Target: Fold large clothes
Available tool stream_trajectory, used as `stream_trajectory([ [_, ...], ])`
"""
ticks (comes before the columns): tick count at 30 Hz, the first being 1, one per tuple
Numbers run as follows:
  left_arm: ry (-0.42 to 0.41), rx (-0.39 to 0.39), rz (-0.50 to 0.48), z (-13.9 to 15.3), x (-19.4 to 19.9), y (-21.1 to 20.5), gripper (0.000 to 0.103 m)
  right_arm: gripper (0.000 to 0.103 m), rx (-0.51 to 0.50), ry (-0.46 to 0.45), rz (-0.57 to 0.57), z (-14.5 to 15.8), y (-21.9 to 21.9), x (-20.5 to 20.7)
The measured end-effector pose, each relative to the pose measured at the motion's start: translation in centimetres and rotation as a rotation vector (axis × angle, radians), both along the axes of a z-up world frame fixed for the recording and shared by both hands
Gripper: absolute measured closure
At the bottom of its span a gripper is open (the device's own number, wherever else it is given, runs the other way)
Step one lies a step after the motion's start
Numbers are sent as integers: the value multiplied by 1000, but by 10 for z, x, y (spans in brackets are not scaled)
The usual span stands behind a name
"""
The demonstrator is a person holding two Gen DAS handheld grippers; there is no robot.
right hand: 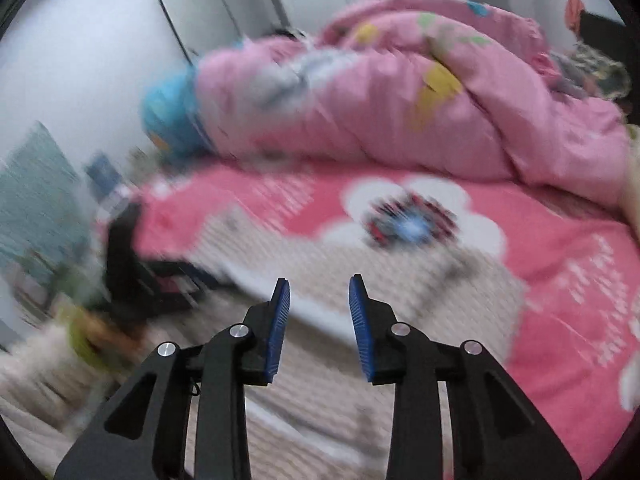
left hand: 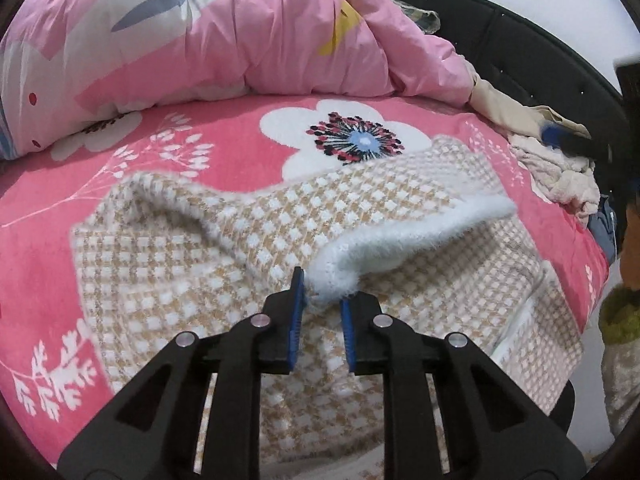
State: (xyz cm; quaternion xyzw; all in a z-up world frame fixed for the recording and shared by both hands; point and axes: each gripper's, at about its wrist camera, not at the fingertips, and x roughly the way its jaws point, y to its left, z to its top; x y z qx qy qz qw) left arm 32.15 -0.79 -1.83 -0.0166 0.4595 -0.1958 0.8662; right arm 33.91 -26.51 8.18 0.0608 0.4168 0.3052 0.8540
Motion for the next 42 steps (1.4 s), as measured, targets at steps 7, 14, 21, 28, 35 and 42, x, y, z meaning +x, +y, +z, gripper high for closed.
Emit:
stream_trajectory([
  [7, -57, -138, 88, 25, -37, 47, 64, 72, -43, 247, 35, -114, 60, 40],
  [14, 7, -225, 102, 26, 17, 25, 65, 67, -62, 188, -16, -111, 68, 23],
  [21, 97, -187, 119, -26, 33, 16, 73, 67, -67, 118, -111, -70, 14, 21],
  [28, 53, -298, 176, -1, 60, 48, 72, 67, -30, 158, -212, -86, -4, 77],
  [35, 278, -320, 301, -51, 113, 77, 85, 69, -115, 172, -228, -118, 3, 80],
  [42, 61, -274, 314, 1, 84, 79, 79, 68, -8, 130, -166, -76, 7, 55],
])
